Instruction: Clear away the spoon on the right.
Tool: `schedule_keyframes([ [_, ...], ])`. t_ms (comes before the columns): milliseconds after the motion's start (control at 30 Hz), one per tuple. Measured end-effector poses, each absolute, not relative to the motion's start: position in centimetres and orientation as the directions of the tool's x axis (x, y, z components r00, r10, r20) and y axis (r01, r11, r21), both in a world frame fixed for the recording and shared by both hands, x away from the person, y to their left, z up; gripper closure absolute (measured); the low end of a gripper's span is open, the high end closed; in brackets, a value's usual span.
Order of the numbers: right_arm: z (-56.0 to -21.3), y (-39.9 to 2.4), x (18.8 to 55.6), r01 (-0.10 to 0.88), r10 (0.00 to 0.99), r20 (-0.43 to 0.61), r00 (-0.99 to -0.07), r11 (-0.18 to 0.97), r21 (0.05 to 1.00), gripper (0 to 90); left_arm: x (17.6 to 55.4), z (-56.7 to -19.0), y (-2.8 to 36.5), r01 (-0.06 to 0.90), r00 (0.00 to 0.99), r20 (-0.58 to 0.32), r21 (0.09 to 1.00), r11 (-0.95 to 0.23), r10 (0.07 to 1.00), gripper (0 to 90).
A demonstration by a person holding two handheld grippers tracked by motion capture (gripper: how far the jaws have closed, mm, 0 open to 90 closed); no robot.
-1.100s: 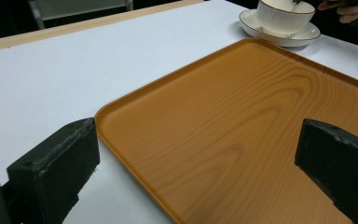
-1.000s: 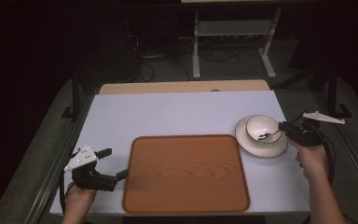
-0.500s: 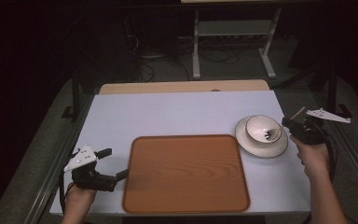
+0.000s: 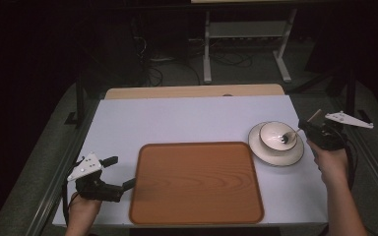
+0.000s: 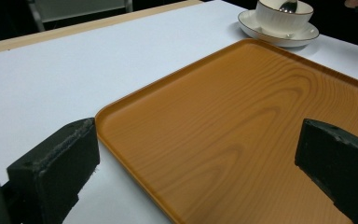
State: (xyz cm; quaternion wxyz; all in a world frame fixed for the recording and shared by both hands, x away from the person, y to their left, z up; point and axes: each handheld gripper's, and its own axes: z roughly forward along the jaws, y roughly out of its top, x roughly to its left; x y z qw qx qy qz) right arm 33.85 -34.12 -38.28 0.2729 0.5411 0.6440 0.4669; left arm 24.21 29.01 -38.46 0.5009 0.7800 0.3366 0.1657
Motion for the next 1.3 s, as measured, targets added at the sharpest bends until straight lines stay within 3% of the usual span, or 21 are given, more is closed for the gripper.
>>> schedule_keyframes([
  [467,-35.4,-33.5,33.1,0.354,0.942,0.109,-0.317,0.011,0.935,88.3,24.2,-38.5,29.0,0.360,0.718,-0.079,0.893,-0.270,0.692,0.0],
  [1300,-32.6,-30.3,31.4,0.327,0.875,0.051,-0.481,0.125,0.937,88.4,24.3,-38.5,29.1,0.357,0.719,-0.083,0.896,-0.264,0.690,0.0],
])
